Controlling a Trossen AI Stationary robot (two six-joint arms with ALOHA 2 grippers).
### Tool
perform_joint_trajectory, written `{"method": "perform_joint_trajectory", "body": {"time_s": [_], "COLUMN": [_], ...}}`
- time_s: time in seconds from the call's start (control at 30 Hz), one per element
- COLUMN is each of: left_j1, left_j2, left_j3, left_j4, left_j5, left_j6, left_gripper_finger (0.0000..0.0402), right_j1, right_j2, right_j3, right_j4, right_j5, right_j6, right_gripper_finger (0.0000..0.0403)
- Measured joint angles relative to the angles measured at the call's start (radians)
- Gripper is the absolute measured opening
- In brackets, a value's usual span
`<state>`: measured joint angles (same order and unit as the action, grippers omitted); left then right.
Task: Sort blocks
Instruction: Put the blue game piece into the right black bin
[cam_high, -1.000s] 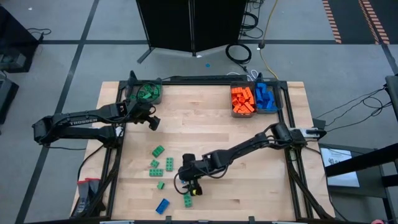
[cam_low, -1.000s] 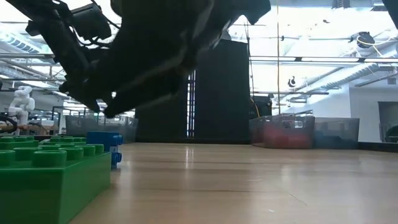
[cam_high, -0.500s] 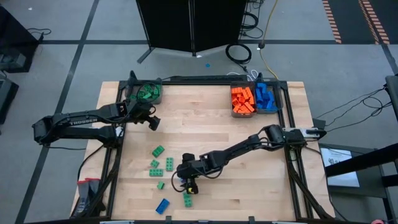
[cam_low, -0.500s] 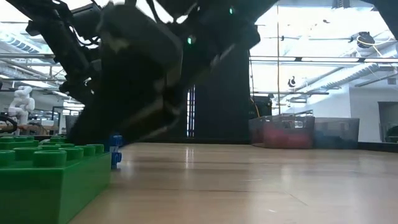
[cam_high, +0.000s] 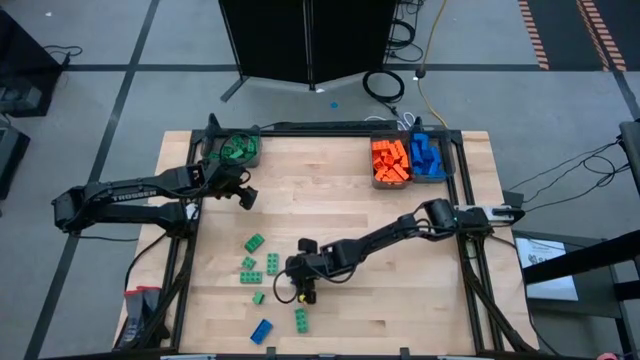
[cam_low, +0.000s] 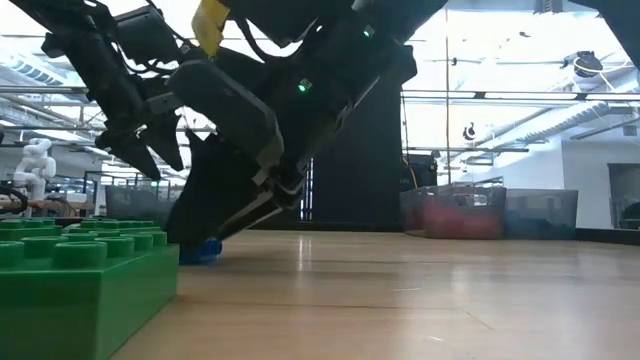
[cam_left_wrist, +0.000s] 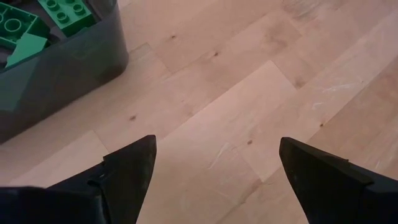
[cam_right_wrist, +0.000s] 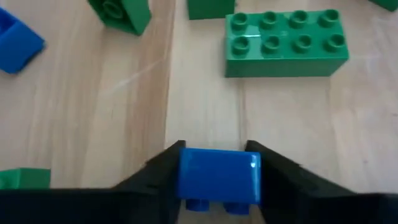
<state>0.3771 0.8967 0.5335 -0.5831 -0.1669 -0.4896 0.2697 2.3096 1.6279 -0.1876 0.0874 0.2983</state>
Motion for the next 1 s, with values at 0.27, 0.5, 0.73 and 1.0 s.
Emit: {"method": "perform_joint_trajectory", "body": {"time_s": [0.27,0.5,0.73,1.0], "left_j1": [0.000,0.000,0.000,0.000], "left_j2": [0.000,0.000,0.000,0.000], "left_j3": [0.000,0.000,0.000,0.000], "left_j4": [0.000,0.000,-0.001,-0.002], "left_j5": [0.000,0.000,-0.006,-0.006], "left_j6": [0.000,0.004,0.005,-0.001], "left_gripper_finger": [0.0343,0.0343,0.0343,0.0343], "right_j1": [-0.011,-0.048,-0.194,-0.525], "right_j2": [-0.006,-0.143,-0.370,-0.741], "right_j3": [0.001,-0.004,-0.002,-0.217], "right_j4": [-0.013,-0.231,-0.590,-0.787], "right_j5": [-0.005,0.169,0.274,0.364], "right_j6": [0.083,0.024,-0.111,-0.086], "right_gripper_finger": [0.0119,0.0119,0.0119,0.0119]}}
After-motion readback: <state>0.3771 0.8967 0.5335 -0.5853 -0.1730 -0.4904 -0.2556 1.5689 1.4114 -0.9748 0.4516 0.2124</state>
